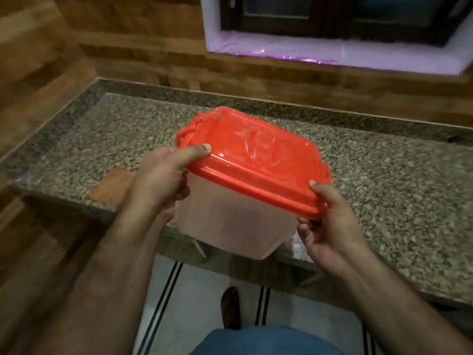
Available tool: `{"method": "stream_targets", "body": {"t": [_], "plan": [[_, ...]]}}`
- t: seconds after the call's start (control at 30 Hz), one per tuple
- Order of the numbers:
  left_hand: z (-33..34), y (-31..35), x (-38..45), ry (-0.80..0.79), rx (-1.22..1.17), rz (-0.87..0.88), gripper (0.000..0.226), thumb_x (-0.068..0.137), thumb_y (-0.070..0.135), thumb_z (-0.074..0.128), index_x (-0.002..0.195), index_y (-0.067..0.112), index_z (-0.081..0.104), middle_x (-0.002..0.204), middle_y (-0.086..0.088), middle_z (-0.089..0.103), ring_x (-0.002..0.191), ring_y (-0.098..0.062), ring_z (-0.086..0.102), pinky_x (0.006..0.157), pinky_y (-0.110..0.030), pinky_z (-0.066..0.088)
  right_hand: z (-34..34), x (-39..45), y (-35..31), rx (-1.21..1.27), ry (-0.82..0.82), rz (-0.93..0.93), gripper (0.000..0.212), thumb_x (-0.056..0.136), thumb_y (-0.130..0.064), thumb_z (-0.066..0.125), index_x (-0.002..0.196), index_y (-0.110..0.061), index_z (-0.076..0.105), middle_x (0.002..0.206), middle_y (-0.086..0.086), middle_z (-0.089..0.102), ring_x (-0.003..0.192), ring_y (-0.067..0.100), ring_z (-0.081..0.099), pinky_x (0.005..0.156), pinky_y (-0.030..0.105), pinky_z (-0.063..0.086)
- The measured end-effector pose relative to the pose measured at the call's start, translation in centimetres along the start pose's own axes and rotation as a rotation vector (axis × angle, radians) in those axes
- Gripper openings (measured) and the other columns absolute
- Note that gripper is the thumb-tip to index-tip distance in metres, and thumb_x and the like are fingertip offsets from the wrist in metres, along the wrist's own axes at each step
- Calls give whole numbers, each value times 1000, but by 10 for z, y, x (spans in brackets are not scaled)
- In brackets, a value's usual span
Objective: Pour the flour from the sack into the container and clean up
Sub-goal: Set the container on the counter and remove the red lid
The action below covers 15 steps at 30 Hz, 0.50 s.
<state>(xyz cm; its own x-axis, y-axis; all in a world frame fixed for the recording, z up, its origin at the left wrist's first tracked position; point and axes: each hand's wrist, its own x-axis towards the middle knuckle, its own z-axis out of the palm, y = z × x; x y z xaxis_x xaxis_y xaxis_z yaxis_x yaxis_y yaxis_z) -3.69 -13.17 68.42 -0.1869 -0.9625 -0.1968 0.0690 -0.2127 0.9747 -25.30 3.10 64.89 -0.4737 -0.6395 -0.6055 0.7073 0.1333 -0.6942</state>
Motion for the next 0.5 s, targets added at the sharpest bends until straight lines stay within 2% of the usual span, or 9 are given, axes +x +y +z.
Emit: {"method": "stream_targets", "body": {"t": [0.1, 0.2, 0.37, 0.5], "plan": [[23, -8, 42, -46, -23, 1, 36, 71, 32, 84, 71, 25, 49, 50, 11, 34, 38, -5, 27, 40, -18, 16, 20, 34, -17, -22, 59, -100, 23, 92, -35, 73, 107, -18, 67, 64, -2, 58, 48, 9, 48, 36, 18, 40], [37, -32, 74, -71, -63, -13, 33, 72, 30, 81, 75, 25, 49, 51, 13, 41, 39, -5, 31, 38, -18, 20, 25, 73, -19, -20, 117, -177, 23, 90, -29, 74, 109, -16, 68, 75, 2, 58, 52, 12, 47, 34, 20, 37], [39, -79, 100, -95, -81, -95, 27, 79, 28, 79, 98, 17, 63, 61, 10, 59, 46, -6, 43, 40, -19, 32, 13, 107, -9, -66, 118, -295, 42, 91, -27, 76, 123, -5, 60, 76, 1, 66, 55, 15, 56, 39, 26, 38], [36, -93, 95, -139, -44, -95, 16, 91, 25, 77, 98, 16, 65, 61, 11, 64, 48, -5, 51, 42, -22, 40, 4, 108, -12, -260, 155, -351, 29, 94, -32, 77, 101, -10, 60, 81, 4, 68, 58, 15, 64, 44, 31, 48]]}}
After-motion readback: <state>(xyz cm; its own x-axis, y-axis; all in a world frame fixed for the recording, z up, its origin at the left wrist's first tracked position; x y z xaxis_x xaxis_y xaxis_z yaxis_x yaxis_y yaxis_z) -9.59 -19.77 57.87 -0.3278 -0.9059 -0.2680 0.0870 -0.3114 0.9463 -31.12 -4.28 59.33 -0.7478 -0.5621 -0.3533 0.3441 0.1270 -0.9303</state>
